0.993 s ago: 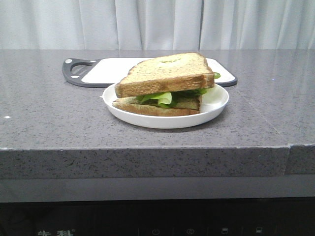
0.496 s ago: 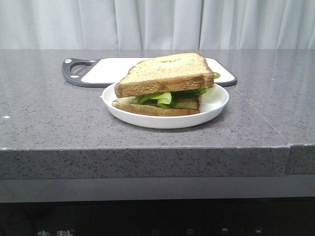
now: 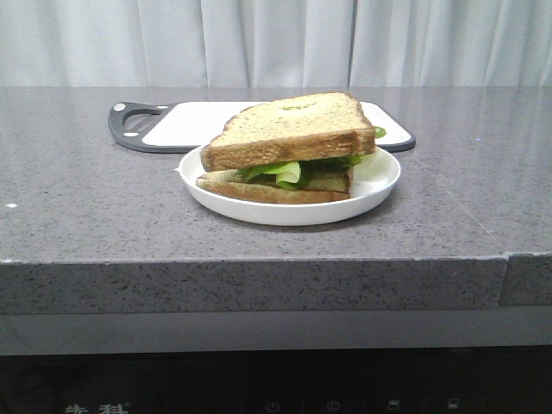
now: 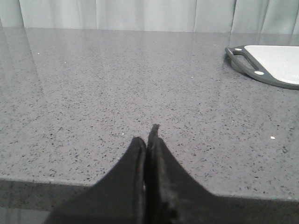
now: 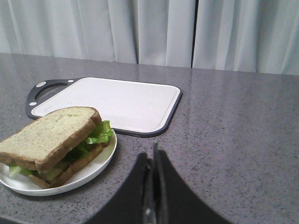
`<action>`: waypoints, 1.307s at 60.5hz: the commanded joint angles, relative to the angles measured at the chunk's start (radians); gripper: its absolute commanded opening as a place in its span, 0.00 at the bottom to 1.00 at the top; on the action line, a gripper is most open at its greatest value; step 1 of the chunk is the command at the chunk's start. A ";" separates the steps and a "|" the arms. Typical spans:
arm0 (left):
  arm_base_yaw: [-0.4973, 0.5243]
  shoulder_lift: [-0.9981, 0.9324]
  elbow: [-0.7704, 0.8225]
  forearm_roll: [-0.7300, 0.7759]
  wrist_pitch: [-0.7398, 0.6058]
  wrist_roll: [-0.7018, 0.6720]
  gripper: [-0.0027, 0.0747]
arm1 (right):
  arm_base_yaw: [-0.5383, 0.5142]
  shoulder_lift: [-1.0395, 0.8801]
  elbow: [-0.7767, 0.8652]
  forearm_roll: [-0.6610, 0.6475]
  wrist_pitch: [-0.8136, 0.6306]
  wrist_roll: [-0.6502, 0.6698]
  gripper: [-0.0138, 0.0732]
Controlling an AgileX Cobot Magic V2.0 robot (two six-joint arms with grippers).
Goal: Left arm grabs bread, right arm adds lettuce
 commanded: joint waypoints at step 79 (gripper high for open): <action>-0.005 -0.020 0.005 -0.008 -0.085 -0.013 0.01 | -0.164 -0.273 0.347 -0.194 -0.094 0.218 0.09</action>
